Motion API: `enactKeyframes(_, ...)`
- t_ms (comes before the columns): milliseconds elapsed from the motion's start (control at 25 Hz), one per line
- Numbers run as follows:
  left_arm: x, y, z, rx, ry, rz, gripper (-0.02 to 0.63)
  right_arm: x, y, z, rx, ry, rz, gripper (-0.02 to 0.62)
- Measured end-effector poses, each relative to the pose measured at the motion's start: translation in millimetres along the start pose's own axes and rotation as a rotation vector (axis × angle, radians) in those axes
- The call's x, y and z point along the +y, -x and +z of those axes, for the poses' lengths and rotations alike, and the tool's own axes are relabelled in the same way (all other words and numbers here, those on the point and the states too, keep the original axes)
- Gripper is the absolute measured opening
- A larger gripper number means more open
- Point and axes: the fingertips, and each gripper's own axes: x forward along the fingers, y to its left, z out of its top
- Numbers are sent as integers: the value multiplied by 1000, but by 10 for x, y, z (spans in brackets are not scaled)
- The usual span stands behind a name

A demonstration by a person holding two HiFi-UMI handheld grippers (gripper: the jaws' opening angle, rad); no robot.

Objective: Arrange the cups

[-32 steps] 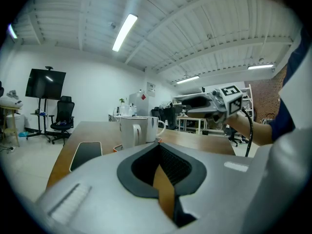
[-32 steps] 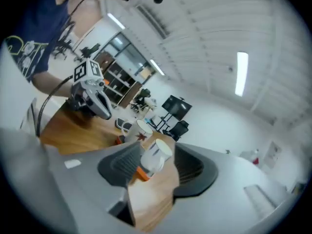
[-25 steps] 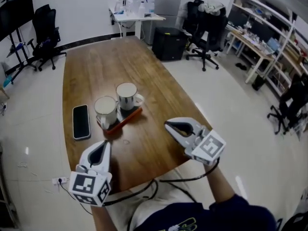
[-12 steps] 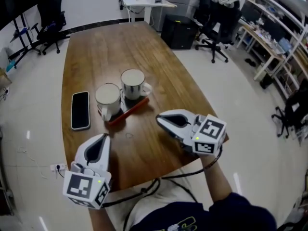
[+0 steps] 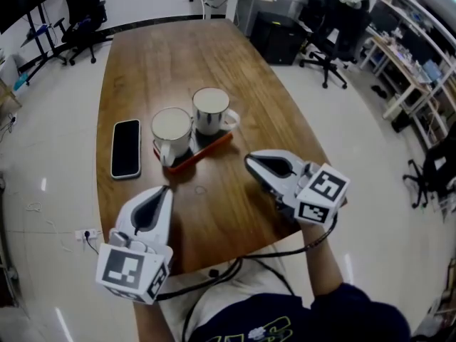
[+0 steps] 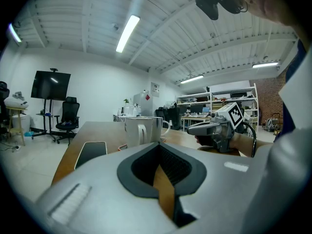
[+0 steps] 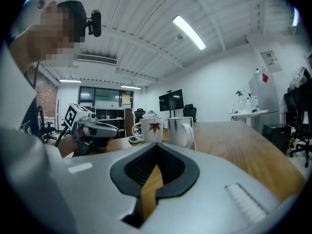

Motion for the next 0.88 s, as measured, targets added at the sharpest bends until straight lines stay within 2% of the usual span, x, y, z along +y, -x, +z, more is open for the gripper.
enactKeyframes(880,5,4,2,0,3,0,3,11,-6,4,2,0,3,2)
